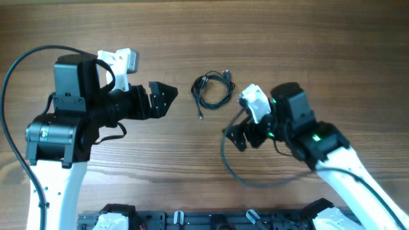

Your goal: Untangle cables

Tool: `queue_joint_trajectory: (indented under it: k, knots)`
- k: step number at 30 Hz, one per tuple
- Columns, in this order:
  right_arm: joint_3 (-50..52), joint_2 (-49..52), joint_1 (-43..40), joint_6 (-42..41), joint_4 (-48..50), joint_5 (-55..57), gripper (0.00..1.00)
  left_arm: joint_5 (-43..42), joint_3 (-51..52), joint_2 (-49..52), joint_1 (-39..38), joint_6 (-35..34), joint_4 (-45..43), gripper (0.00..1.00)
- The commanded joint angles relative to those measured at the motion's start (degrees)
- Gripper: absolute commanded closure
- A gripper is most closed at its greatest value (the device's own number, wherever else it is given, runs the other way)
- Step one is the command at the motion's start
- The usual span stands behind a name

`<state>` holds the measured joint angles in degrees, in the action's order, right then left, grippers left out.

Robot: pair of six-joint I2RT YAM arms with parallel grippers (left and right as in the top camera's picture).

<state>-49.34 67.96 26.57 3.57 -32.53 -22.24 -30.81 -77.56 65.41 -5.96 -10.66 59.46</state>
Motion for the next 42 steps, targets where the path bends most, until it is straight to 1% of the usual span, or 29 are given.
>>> queue_joint_trajectory:
  k: [1,4,6,7,8,9,10,11,12,13,14,15,16,17,19,21,23,24,26,27,29,31,33,34,35,36,38,39,42]
  knots:
    - [-1.01,12.15,0.26,0.90,1.66,9.35,0.00,3.45,-0.46,3.37,-0.22,0.83,0.37,0.00]
    - [-1.03,20.04,0.26,-4.24,6.78,6.05,0.00,3.45,-0.46,4.26,-0.22,0.85,1.46,0.00]
    - [-1.03,21.09,0.26,-8.39,13.16,2.91,0.00,3.48,-0.46,4.26,-0.20,0.85,1.40,0.00]
    - [-1.03,21.09,0.26,-14.45,18.60,2.91,0.03,3.48,-0.46,4.26,-0.22,0.85,1.40,0.01]
    - [-1.01,21.09,0.26,-20.52,22.99,3.17,0.08,3.48,-0.46,4.26,-0.22,0.85,1.42,0.00]
    - [-1.01,21.09,0.26,-25.05,25.20,4.55,0.08,3.48,-0.46,4.26,-0.22,0.85,1.40,0.00]
    - [-1.01,21.09,0.26,-32.57,26.03,8.76,0.07,3.58,-0.46,4.28,-0.22,0.85,1.40,0.00]
    - [-0.79,21.20,0.26,-39.23,25.51,13.14,0.06,6.19,-0.46,4.31,-0.22,0.83,1.44,0.00]
    - [-0.74,21.53,0.26,-39.06,25.38,13.75,0.03,9.94,-0.46,4.31,-0.22,0.81,1.51,0.00]
    - [-0.74,21.77,0.26,-36.65,25.33,13.70,0.03,11.85,-0.46,4.33,-0.22,0.81,1.64,0.00]
    - [-0.74,22.25,0.20,-31.67,24.52,14.36,0.04,12.48,-0.44,4.33,-0.22,0.79,1.73,0.00]
    - [-0.74,22.53,0.09,-32.68,23.08,18.18,0.09,12.50,-0.44,4.42,-0.22,-0.44,1.66,0.00]
    - [-0.74,22.58,0.09,-36.24,21.90,20.79,0.10,12.63,-0.33,4.79,-0.22,-1.84,1.68,0.01]
    - [-0.74,22.58,0.11,-38.40,21.86,20.72,0.09,14.14,-0.22,5.90,-0.22,-1.97,1.66,0.03]
    - [-0.74,22.58,0.15,-37.88,21.90,19.47,0.09,14.82,-0.17,8.66,-0.42,-1.90,1.66,0.05]
    - [-0.90,21.44,0.13,-34.80,21.73,19.54,0.08,14.82,-0.17,13.84,-2.47,-1.90,1.42,0.05]
    - [-1.31,17.51,0.15,-34.49,21.79,19.50,0.06,14.82,-0.17,19.67,-5.29,-1.95,-0.31,0.06]
    - [-1.51,14.34,0.15,-32.72,21.79,19.50,0.05,14.82,-0.17,23.30,-7.48,-1.95,-1.95,0.08]
    - [-1.51,6.56,0.15,-29.03,20.20,19.45,0.05,14.86,-0.17,29.22,-10.84,-1.95,-5.38,0.08]
    - [-1.51,1.51,0.15,-28.79,17.25,19.41,0.04,14.86,-0.17,32.44,-12.20,-1.97,-7.78,0.09]
    - [-1.51,-6.95,0.15,-28.74,11.41,16.85,0.04,14.91,-0.17,36.22,-13.35,-1.97,-11.10,0.12]
    - [-1.51,-14.75,0.15,-27.54,6.03,11.45,0.03,15.61,-0.17,40.15,-14.05,-1.99,-15.10,0.20]
    - [-1.51,-19.80,0.15,-27.50,2.32,9.22,0.02,15.93,-0.17,42.86,-14.08,-2.32,-18.12,0.22]
    - [-1.51,-21.97,0.15,-27.54,0.15,8.33,0.02,16.50,-0.17,44.22,-14.08,-3.85,-19.43,0.22]
    - [-1.51,-22.58,0.15,-27.74,-0.33,5.05,0.02,16.59,-0.17,44.74,-14.08,-3.93,-19.93,0.25]
    - [-1.51,-22.71,0.15,-29.09,0.07,-1.84,0.02,16.79,-0.17,45.27,-14.08,-3.89,-20.41,0.27]
    - [-1.51,-22.32,0.15,-32.13,0.79,-10.54,0.02,18.29,-0.17,46.60,-14.19,-3.89,-21.27,0.29]
    - [-1.49,-21.77,0.15,-32.11,0.31,-11.82,0.02,18.27,-0.17,47.71,-14.43,-3.91,-22.05,0.30]
    - [-1.42,-19.89,0.15,-32.00,-1.55,-9.75,0.02,18.27,-0.17,49.29,-15.85,-3.93,-23.80,0.31]
